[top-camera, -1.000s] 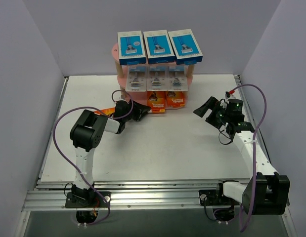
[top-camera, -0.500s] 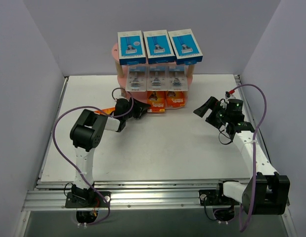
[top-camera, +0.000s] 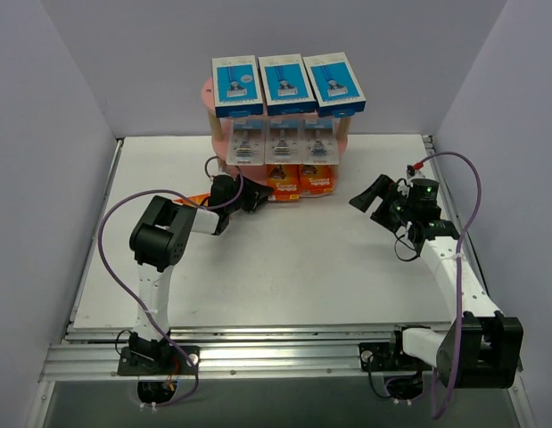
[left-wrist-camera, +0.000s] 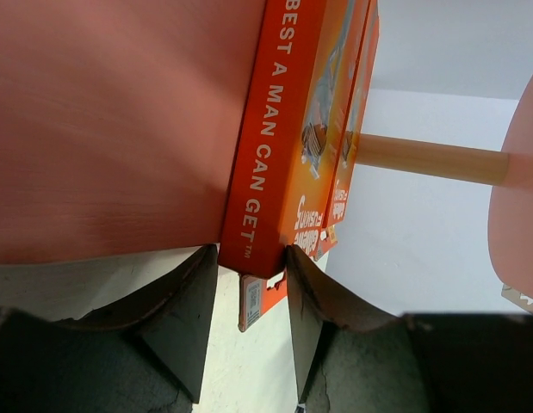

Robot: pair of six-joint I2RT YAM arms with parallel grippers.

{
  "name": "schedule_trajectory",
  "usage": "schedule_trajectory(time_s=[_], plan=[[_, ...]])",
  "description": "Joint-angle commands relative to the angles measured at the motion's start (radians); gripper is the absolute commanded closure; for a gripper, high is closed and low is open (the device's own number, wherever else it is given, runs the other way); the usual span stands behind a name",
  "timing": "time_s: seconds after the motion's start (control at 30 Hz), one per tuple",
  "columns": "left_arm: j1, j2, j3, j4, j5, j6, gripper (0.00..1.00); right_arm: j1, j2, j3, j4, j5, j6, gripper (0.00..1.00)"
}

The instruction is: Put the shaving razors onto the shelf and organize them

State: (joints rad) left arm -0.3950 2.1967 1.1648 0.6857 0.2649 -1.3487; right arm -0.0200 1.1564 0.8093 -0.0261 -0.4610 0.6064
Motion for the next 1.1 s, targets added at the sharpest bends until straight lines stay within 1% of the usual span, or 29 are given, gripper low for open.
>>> schedule_trajectory(time_s=[0.0,0.37,0.5,0.6,0.63,0.7,0.73,0.83,0.87,0.9,0.93,0.97,1.07], plan=[[-0.008,0.020,0.055,0.017,-0.003,0.017,0.55,-0.005,-0.024,-0.005,0.017,-0.013,0.001,0.16],[-0.015,0.031,0.096,-0.005,0.000,0.020,0.56,-0.005,-0.029,-0.007,0.015,-0.013,0.004,0.17],[-0.015,0.025,0.087,-0.008,0.000,0.022,0.56,-0.005,-0.030,-0.007,0.015,-0.011,0.001,0.17],[-0.015,0.008,0.062,0.008,0.005,0.037,0.47,-0.005,-0.037,-0.007,0.017,-0.007,-0.003,0.17],[-0.015,-0.008,0.056,0.011,0.008,0.045,0.41,-0.005,-0.040,-0.007,0.015,-0.005,-0.005,0.17],[-0.016,-0.026,0.029,0.012,0.010,0.057,0.34,-0.005,-0.047,-0.009,0.017,-0.002,-0.008,0.17],[-0.015,-0.046,0.016,0.018,0.010,0.059,0.27,-0.005,-0.050,-0.012,0.015,0.001,-0.010,0.17],[-0.013,-0.080,-0.022,0.023,0.008,0.065,0.18,-0.005,-0.063,-0.015,0.009,0.007,-0.011,0.17],[-0.013,-0.086,-0.030,0.023,0.010,0.066,0.13,-0.005,-0.066,-0.016,0.009,0.012,-0.014,0.17],[-0.013,-0.094,-0.040,0.031,0.011,0.063,0.12,-0.005,-0.073,-0.018,0.006,0.013,-0.017,0.17],[-0.013,-0.106,-0.063,0.038,0.010,0.062,0.01,-0.005,-0.076,-0.019,0.000,0.016,-0.019,0.17],[-0.013,-0.112,-0.076,0.044,0.010,0.060,0.06,-0.005,-0.080,-0.019,-0.003,0.022,-0.020,0.16],[-0.015,-0.141,-0.134,0.070,0.005,0.056,0.06,-0.005,-0.092,-0.027,-0.009,0.033,-0.026,0.16]])
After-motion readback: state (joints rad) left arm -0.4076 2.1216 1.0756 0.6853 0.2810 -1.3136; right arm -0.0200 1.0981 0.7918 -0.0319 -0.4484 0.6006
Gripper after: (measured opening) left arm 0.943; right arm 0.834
